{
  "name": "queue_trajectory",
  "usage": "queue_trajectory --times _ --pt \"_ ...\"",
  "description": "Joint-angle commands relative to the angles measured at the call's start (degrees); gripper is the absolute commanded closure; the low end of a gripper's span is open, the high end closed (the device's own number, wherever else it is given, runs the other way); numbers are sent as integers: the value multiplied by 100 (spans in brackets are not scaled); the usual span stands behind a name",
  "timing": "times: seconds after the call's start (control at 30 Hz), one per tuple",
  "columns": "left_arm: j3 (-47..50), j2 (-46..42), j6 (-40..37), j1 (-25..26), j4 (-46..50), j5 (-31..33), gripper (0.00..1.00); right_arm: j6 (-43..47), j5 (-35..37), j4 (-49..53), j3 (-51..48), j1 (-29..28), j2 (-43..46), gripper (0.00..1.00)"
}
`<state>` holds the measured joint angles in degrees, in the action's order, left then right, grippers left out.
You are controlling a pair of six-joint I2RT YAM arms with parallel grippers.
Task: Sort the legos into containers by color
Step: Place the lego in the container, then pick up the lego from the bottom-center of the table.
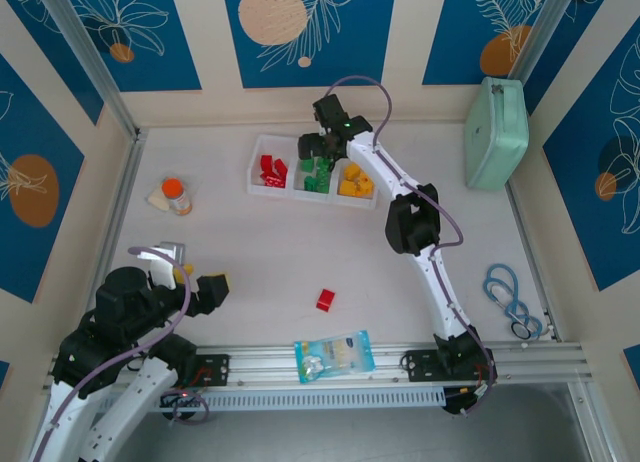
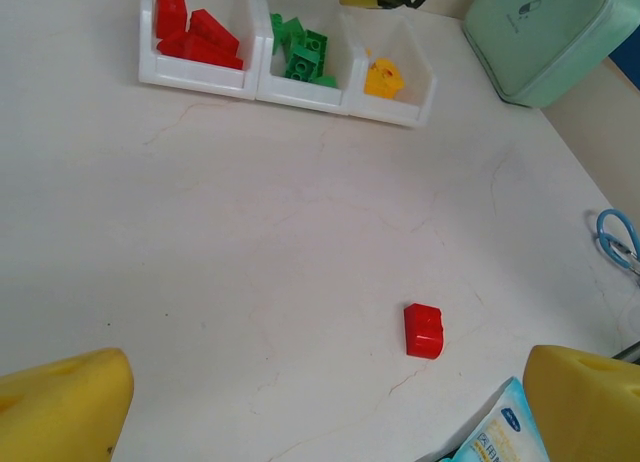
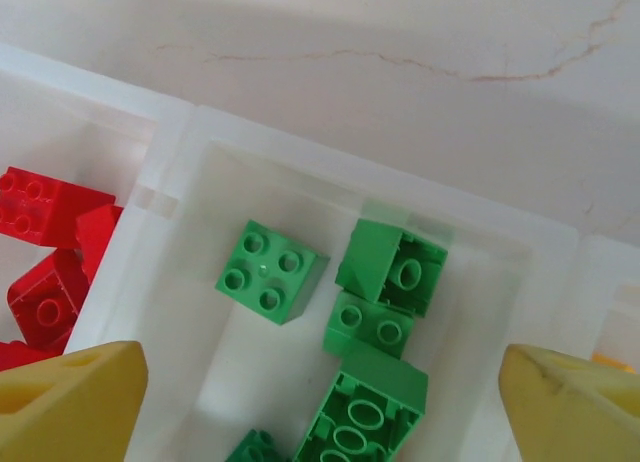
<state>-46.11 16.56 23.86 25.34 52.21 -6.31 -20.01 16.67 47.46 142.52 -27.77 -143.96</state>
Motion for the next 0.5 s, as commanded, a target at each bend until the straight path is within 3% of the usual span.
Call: queue_trajectory --times 0.0,0.3,0.37,0.47 --pt "67 -55 -100 -71 -158 -142 1 -25 46 292 -302 -53 775 4" --pt "102 19 -109 -92 -213 -263 0 -102 -41 1263 -1874 -387 1971 0" --pt "117 23 -118 -91 -233 -322 0 -424 147 1231 -2843 -520 2515 0" --pt "145 14 -130 -91 -279 -389 0 -1605 172 1109 -4239 -551 3340 1"
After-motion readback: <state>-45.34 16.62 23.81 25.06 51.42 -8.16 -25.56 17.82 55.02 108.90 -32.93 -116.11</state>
